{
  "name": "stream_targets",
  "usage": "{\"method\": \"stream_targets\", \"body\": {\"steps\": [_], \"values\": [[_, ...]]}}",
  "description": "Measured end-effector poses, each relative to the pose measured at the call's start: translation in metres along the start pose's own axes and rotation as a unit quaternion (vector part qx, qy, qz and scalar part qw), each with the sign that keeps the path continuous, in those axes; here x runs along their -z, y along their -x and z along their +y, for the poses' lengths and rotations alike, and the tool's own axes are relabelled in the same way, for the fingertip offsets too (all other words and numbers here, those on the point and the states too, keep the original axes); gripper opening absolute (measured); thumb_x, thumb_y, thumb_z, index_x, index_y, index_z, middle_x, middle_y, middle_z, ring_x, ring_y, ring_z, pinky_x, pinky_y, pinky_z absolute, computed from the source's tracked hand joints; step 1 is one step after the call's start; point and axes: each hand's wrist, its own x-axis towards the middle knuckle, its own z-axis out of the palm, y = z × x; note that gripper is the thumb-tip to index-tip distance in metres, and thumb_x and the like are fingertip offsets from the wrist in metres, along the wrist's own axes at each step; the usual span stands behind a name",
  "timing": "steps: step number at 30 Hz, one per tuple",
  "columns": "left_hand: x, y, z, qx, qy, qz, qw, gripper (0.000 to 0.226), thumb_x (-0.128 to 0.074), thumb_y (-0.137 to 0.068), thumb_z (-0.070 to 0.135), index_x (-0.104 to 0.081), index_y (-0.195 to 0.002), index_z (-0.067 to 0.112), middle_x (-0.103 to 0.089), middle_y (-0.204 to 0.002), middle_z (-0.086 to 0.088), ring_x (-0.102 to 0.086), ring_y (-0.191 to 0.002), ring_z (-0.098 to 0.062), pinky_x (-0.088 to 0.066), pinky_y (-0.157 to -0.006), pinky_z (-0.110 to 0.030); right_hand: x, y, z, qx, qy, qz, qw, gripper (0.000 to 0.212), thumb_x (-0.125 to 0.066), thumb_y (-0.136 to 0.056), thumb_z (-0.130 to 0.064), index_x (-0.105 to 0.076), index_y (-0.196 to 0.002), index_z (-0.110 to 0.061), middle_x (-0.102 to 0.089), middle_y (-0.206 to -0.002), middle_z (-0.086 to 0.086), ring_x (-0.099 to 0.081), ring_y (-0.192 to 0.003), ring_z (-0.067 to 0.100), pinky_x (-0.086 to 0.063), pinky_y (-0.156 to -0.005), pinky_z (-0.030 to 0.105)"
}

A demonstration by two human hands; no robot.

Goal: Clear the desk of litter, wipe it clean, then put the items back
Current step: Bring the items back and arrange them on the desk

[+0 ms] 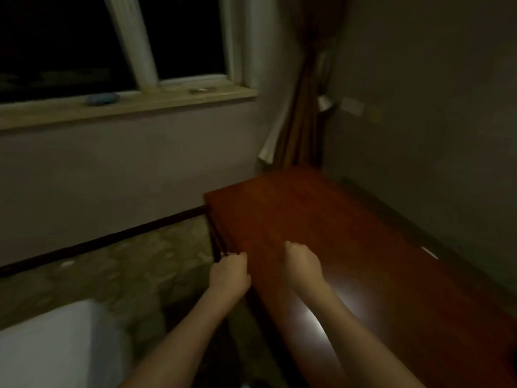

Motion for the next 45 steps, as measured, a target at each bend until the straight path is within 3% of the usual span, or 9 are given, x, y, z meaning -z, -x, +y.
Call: {"method": "stream_targets", "body": {"steps": [5, 12, 14, 18, 22, 25, 32, 40, 45], "values": [[0.016, 0.056, -0.154, 0.190, 0.051, 0.022, 0.980, 0.029, -0.048, -0.089, 0.019, -0.057, -0.116, 0.014, -0.061, -0.119, -0.012, -0.058, -0.110, -0.028, -0.048, -0.089, -0.034, -0.044, -0.031, -0.169, 0.130, -0.001, -0.045, 0.991, 0.012, -0.057, -0.092, -0.028, -0.058, -0.098, -0.018, -0.062, -0.094, -0.002, -0.060, -0.085, 0.014, -0.055, -0.076, 0.033], [0.031, 0.145, -0.315, 0.396, 0.086, 0.095, 0.909, 0.035, -0.046, -0.094, 0.027, -0.051, -0.128, 0.019, -0.058, -0.124, -0.002, -0.055, -0.114, -0.019, -0.043, -0.089, -0.028, -0.118, -0.039, -0.363, 0.311, 0.029, -0.161, 0.936, 0.020, -0.049, -0.096, -0.022, -0.063, -0.087, -0.011, -0.067, -0.094, 0.003, -0.063, -0.084, 0.019, -0.055, -0.074, 0.031], [0.033, 0.164, -0.356, 0.445, 0.102, 0.102, 0.884, 0.037, -0.047, -0.093, 0.028, -0.049, -0.129, 0.017, -0.056, -0.123, -0.002, -0.054, -0.114, -0.019, -0.044, -0.090, -0.029, -0.147, -0.036, -0.409, 0.363, 0.035, -0.193, 0.911, 0.022, -0.049, -0.096, -0.027, -0.062, -0.087, -0.012, -0.066, -0.095, 0.003, -0.062, -0.084, 0.018, -0.051, -0.074, 0.026], [0.029, 0.193, -0.428, 0.541, 0.135, 0.101, 0.824, 0.037, -0.048, -0.093, 0.026, -0.047, -0.129, 0.014, -0.056, -0.122, -0.004, -0.053, -0.115, -0.020, -0.044, -0.090, -0.029, -0.207, -0.033, -0.489, 0.458, 0.046, -0.225, 0.859, 0.037, -0.051, -0.096, -0.036, -0.057, -0.123, -0.011, -0.063, -0.118, 0.006, -0.061, -0.102, 0.018, -0.049, -0.087, 0.026], [0.017, 0.217, -0.481, 0.632, 0.177, 0.093, 0.749, 0.038, -0.047, -0.092, 0.024, -0.047, -0.130, 0.018, -0.054, -0.129, -0.002, -0.051, -0.119, -0.020, -0.041, -0.095, -0.029, -0.249, -0.038, -0.574, 0.525, 0.057, -0.254, 0.810, 0.036, -0.050, -0.097, -0.034, -0.056, -0.123, -0.010, -0.061, -0.120, 0.008, -0.057, -0.109, 0.022, -0.048, -0.090, 0.030], [0.007, 0.229, -0.506, 0.684, 0.219, 0.104, 0.689, 0.034, -0.050, -0.092, 0.023, -0.052, -0.125, 0.020, -0.059, -0.122, 0.000, -0.056, -0.112, -0.017, -0.045, -0.089, -0.027, -0.275, -0.037, -0.625, 0.563, 0.051, -0.276, 0.777, 0.034, -0.050, -0.096, -0.032, -0.057, -0.120, -0.008, -0.062, -0.117, 0.009, -0.058, -0.108, 0.023, -0.048, -0.087, 0.030], [-0.032, 0.252, -0.528, 0.764, 0.296, 0.091, 0.567, 0.033, -0.053, -0.091, 0.030, -0.052, -0.123, 0.020, -0.061, -0.115, 0.003, -0.058, -0.101, -0.012, -0.047, -0.079, -0.025, -0.338, -0.018, -0.682, 0.597, 0.099, -0.345, 0.717, 0.036, -0.050, -0.096, -0.031, -0.055, -0.125, -0.010, -0.062, -0.120, 0.007, -0.057, -0.110, 0.023, -0.044, -0.080, 0.027], [-0.099, 0.250, -0.573, 0.782, 0.384, 0.061, 0.487, 0.042, -0.056, -0.089, 0.033, -0.049, -0.127, 0.017, -0.057, -0.124, -0.002, -0.055, -0.111, -0.017, -0.049, -0.091, -0.030, -0.426, -0.007, -0.690, 0.532, 0.168, -0.436, 0.707, 0.040, -0.054, -0.095, -0.031, -0.052, -0.129, -0.010, -0.060, -0.124, 0.007, -0.058, -0.111, 0.023, -0.047, -0.085, 0.030], [-0.145, 0.234, -0.612, 0.776, 0.436, 0.088, 0.447, 0.046, -0.059, -0.089, 0.036, -0.048, -0.127, 0.014, -0.054, -0.127, -0.005, -0.052, -0.115, -0.020, -0.044, -0.089, -0.030, -0.500, -0.009, -0.680, 0.491, 0.229, -0.478, 0.691, 0.042, -0.055, -0.095, -0.030, -0.050, -0.129, -0.006, -0.061, -0.120, 0.011, -0.059, -0.108, 0.025, -0.047, -0.082, 0.029]]}}
